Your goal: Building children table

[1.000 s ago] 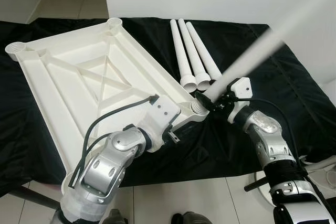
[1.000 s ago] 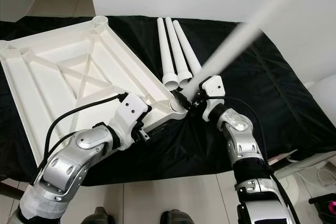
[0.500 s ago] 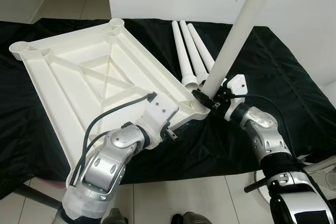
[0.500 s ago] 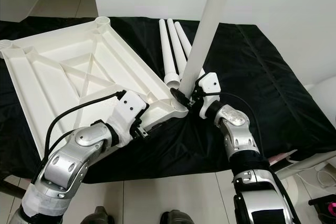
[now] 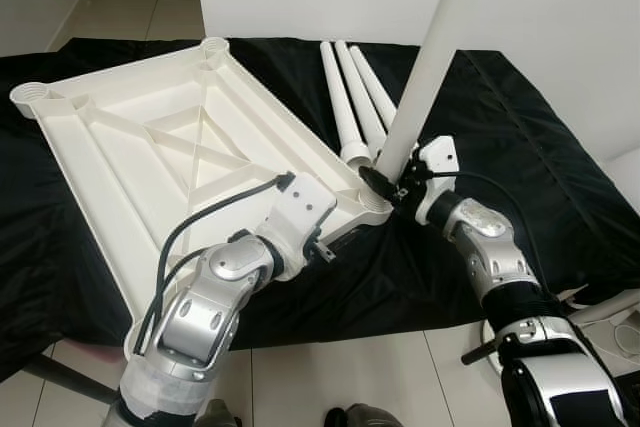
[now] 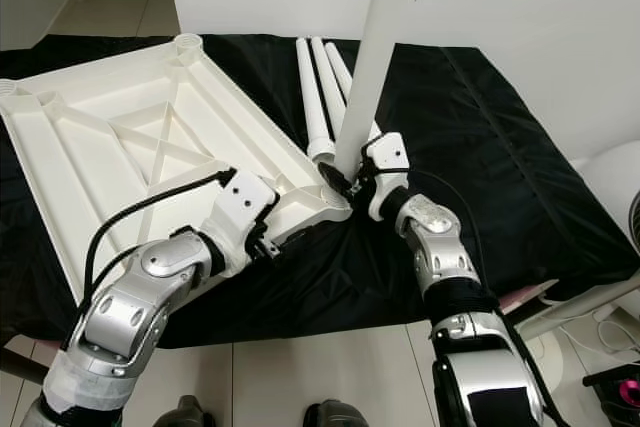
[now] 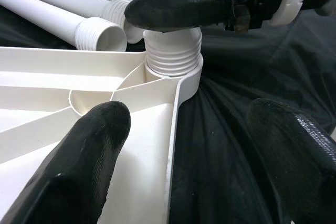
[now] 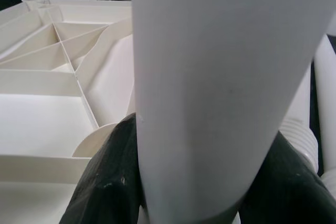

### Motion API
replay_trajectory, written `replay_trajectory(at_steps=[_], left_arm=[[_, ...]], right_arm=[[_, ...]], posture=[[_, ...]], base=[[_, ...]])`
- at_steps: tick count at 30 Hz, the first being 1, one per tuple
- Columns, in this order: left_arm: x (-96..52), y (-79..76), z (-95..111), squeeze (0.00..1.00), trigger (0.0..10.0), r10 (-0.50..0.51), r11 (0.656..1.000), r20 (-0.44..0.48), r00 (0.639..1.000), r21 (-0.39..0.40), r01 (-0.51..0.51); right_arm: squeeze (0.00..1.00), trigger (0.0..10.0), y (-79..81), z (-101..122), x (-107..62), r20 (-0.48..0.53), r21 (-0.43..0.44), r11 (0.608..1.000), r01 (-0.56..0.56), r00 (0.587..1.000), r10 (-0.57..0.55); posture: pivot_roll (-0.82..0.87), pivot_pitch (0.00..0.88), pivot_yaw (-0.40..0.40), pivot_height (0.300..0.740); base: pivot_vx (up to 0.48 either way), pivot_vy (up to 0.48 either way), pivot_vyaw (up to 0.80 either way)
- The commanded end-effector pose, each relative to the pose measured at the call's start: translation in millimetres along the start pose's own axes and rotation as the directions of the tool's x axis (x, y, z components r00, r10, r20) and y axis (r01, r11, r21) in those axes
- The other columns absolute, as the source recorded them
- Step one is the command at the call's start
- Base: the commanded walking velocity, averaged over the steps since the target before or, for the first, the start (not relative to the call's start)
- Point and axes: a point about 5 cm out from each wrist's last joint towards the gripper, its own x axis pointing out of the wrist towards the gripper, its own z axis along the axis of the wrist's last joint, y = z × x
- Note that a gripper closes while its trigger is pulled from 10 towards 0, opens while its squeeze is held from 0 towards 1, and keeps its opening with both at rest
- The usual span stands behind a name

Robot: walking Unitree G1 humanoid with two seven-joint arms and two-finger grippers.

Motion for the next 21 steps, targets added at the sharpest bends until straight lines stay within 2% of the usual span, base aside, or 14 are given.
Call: replay_trajectory(at_steps=[1,8,12,21], left_arm=[[-0.1,8.1,-1,0.00,10.0,0.150,0.989,-0.012,0.989,0.007,-0.150],[-0.5,7.6,-1,0.00,10.0,0.149,0.989,-0.010,0.989,0.011,-0.149],[-1.0,7.5,-1,0.00,10.0,0.151,0.988,-0.010,0.988,0.011,-0.151],[-3.0,7.4,-1,0.00,10.0,0.164,0.987,-0.012,0.986,0.005,-0.164]], right_arm=[[0.00,10.0,3.6,-20,-1.1,-0.093,0.068,0.998,0.003,0.996,0.003],[0.00,10.0,0.1,-19,2.5,-0.111,0.112,0.993,0.032,0.994,-0.019],[0.00,10.0,1.1,-21,3.3,-0.121,0.106,0.994,0.037,0.992,-0.024],[0.00,10.0,16.7,-29,-2.4,-0.082,0.048,0.998,0.041,0.996,-0.037]], posture=[[0.03,0.057,-0.055,0.740],[0.03,0.058,-0.058,0.740],[0.04,0.059,-0.059,0.740],[0.04,0.062,-0.068,0.740]], base=[[0.000,0.000,0.00],[0.000,0.000,0.00],[0.000,0.000,0.00],[0.000,0.000,0.00]])
